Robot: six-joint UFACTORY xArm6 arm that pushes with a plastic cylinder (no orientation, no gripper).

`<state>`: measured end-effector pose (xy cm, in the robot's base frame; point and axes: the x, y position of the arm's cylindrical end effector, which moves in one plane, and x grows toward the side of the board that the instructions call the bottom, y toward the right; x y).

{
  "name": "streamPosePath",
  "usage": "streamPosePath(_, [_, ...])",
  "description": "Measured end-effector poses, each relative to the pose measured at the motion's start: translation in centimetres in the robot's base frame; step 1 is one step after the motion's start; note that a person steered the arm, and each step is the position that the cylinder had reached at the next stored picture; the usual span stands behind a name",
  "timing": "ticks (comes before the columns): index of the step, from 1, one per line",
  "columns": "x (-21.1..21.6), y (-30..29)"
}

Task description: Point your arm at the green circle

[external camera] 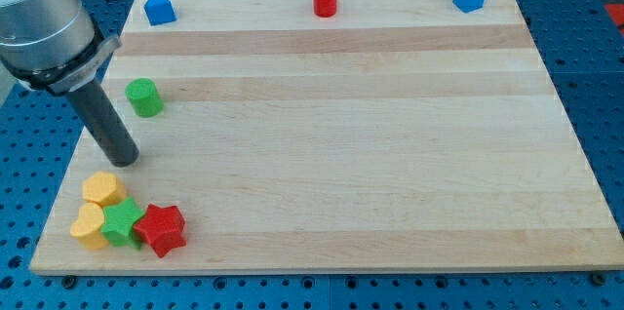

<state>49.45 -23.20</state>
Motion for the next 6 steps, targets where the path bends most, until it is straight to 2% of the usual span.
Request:
streamPosePath(3, [2.3, -1.6])
streamPosePath(4, [1.1, -1.7])
streamPosePath(6, [-5.9, 1.1])
